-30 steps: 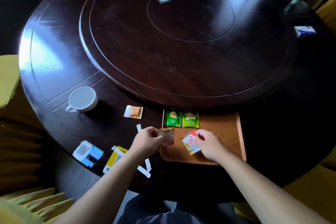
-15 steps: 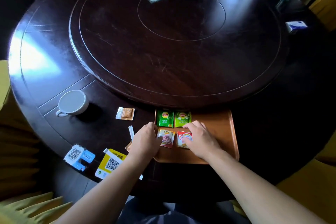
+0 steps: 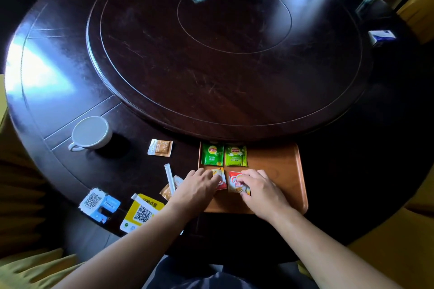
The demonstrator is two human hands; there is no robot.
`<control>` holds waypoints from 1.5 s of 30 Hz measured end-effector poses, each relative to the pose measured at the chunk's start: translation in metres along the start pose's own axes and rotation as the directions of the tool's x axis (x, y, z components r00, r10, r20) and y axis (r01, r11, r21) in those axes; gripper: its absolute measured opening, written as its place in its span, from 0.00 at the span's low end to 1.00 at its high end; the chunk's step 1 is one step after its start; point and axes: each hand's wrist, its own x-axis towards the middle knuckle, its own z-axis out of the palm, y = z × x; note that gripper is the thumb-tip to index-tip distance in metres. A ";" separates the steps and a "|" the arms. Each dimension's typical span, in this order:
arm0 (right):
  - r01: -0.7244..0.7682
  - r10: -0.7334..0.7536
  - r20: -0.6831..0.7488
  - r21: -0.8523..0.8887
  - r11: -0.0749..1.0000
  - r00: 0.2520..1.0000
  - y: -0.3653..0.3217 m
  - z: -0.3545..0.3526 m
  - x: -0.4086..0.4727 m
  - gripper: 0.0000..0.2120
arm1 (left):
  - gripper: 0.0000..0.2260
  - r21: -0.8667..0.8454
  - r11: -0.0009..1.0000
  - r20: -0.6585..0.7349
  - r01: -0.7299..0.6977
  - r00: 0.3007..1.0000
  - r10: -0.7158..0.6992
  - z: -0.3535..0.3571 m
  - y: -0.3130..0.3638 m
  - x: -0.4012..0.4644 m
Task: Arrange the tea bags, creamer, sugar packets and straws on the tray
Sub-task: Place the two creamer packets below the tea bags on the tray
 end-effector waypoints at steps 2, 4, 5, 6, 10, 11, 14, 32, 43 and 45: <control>-0.004 0.004 -0.002 -0.002 1.000 1.000 0.001 -0.001 0.000 0.20 | 0.13 0.013 0.999 -0.055 -0.034 0.998 0.035 -0.002 0.001 0.002; -0.001 0.001 -0.011 0.003 1.000 1.000 0.003 -0.001 0.000 0.19 | 0.14 -0.006 0.995 -0.054 -0.102 0.993 0.102 -0.005 -0.004 0.004; 0.002 -0.002 -0.015 0.003 1.000 1.000 0.003 -0.001 0.000 0.19 | 0.16 0.001 0.987 -0.024 -0.162 0.987 0.162 -0.006 -0.009 0.006; 0.006 -0.005 -0.014 0.002 1.000 1.000 0.004 -0.002 0.000 0.19 | 0.18 0.014 0.975 0.037 -0.223 0.974 0.222 -0.007 -0.014 0.009; 0.005 -0.005 -0.004 -0.009 1.000 1.000 0.004 -0.002 0.000 0.20 | 0.19 0.064 0.930 0.129 -0.363 0.927 0.353 -0.019 -0.022 0.023; 0.008 -0.008 -0.001 -0.016 1.000 1.000 0.005 -0.002 0.000 0.20 | 0.21 0.082 0.925 0.140 -0.372 0.923 0.359 -0.023 -0.022 0.026; 0.022 -0.022 0.000 -0.033 0.999 1.000 0.007 -0.001 -0.001 0.20 | 0.21 0.124 0.915 0.128 -0.383 0.921 0.368 -0.027 -0.023 0.030; 0.059 -0.060 -0.018 -0.045 0.997 0.998 0.007 0.003 -0.003 0.19 | 0.22 -0.053 0.972 0.073 -0.229 0.970 0.232 -0.009 -0.015 -0.004; 0.079 -0.093 -0.109 -0.127 0.989 0.990 -0.004 0.013 0.009 0.14 | 0.15 0.038 0.998 -0.129 -0.047 0.990 0.052 -0.004 -0.005 0.000; 0.074 -0.090 -0.117 -0.136 0.988 0.989 -0.006 0.013 0.012 0.14 | 0.13 0.129 0.989 -0.160 -0.076 0.982 0.096 -0.003 -0.004 0.002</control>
